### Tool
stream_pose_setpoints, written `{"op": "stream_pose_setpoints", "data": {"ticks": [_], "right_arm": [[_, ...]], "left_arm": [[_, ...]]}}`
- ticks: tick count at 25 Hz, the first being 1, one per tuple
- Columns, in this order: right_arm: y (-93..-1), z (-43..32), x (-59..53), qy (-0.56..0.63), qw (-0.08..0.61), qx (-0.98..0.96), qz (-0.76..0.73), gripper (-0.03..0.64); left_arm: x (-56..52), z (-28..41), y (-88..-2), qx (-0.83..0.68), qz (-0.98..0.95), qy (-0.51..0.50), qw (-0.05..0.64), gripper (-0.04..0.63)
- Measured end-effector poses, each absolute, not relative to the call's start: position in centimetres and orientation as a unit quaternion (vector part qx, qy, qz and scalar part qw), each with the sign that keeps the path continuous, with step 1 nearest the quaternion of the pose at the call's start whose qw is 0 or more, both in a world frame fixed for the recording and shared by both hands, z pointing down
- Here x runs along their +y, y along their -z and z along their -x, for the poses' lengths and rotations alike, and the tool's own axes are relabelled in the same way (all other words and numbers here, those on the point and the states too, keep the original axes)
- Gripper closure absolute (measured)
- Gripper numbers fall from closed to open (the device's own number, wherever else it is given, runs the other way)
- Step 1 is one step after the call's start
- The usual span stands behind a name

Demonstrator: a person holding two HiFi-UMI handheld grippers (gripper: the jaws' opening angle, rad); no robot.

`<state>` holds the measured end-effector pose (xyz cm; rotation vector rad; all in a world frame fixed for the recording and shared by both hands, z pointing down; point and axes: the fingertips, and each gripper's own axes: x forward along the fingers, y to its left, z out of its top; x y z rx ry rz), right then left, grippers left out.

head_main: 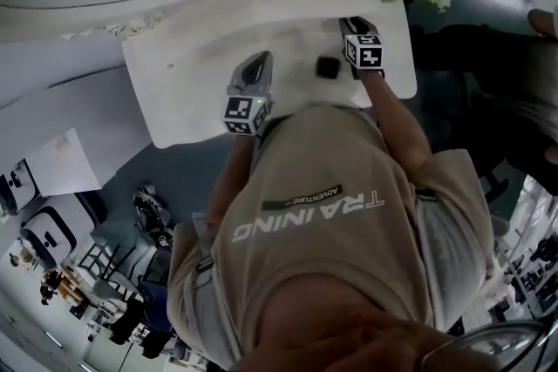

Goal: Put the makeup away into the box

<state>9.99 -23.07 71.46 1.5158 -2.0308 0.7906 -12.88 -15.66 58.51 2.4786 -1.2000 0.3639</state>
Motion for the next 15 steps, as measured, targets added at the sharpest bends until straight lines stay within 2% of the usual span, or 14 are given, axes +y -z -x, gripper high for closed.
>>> {"op": "stream_pose_setpoints", "data": {"ticks": [15], "right_arm": [[-71.5,-9.9,-17.2,-0.297,0.25,-0.748,-0.538,0.515]], "left_arm": [[-12.0,12.8,-58.3,-0.415,-0.882,-0.127,0.184,0.589]]}}
